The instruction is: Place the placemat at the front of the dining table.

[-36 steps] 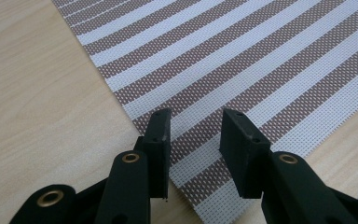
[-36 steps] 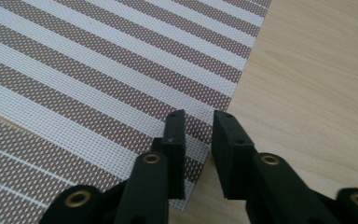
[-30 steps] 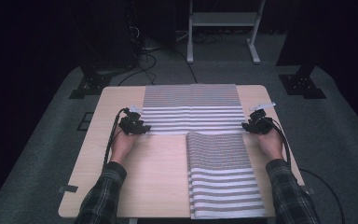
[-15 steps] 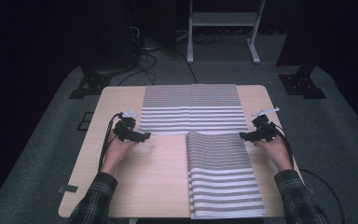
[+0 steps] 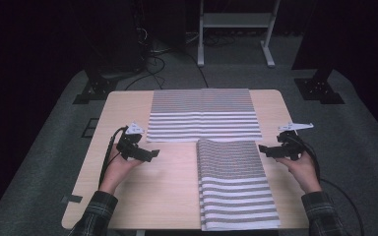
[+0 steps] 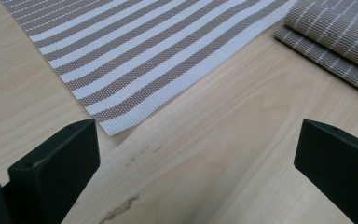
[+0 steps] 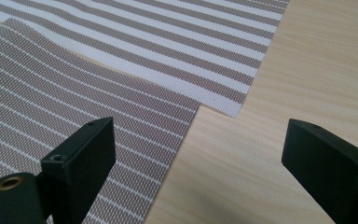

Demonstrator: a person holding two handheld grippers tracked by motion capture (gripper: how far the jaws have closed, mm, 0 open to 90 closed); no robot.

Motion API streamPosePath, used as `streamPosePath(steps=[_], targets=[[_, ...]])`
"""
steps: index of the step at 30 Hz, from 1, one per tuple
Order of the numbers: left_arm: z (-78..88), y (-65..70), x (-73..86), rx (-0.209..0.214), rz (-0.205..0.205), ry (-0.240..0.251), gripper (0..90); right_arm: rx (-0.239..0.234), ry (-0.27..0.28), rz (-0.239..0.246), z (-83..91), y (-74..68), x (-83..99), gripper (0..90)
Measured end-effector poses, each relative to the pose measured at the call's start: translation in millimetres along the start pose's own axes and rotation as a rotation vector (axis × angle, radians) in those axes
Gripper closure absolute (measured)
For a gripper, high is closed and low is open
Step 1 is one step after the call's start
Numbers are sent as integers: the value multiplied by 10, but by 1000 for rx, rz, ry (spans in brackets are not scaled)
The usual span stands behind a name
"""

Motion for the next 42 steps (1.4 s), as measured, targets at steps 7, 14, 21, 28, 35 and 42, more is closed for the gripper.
streamPosePath(steps=[7,14,21,28,35,42], targets=[[178,156,129,-7,-9,25,0,2,37,3,187,-16,120,86],[341,322,327,-4,-24,32,0,34,47,29,303,-33,288,86],[477,441,537,-2,-29,36,0,25,59,31,395,-101,435,86],[601,492,707,-12,-25,30,0,16,64,41,509,-162,607,86],[700,556,863,-15,-25,18,0,13,61,40,634,-177,811,86],[751,619,1023,-5,-13,1,0,6,59,31,738,-186,1023,86]])
Point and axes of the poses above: each handheld gripper's, and its own axes: z roughly backward along the jaws, x roughly out of its underside, y roughly to its right, the point moved 10 cm from there along -z, roughly forward along the jaws, and after that the axes turned 2 degrees about -x, right-handed, at the moved point
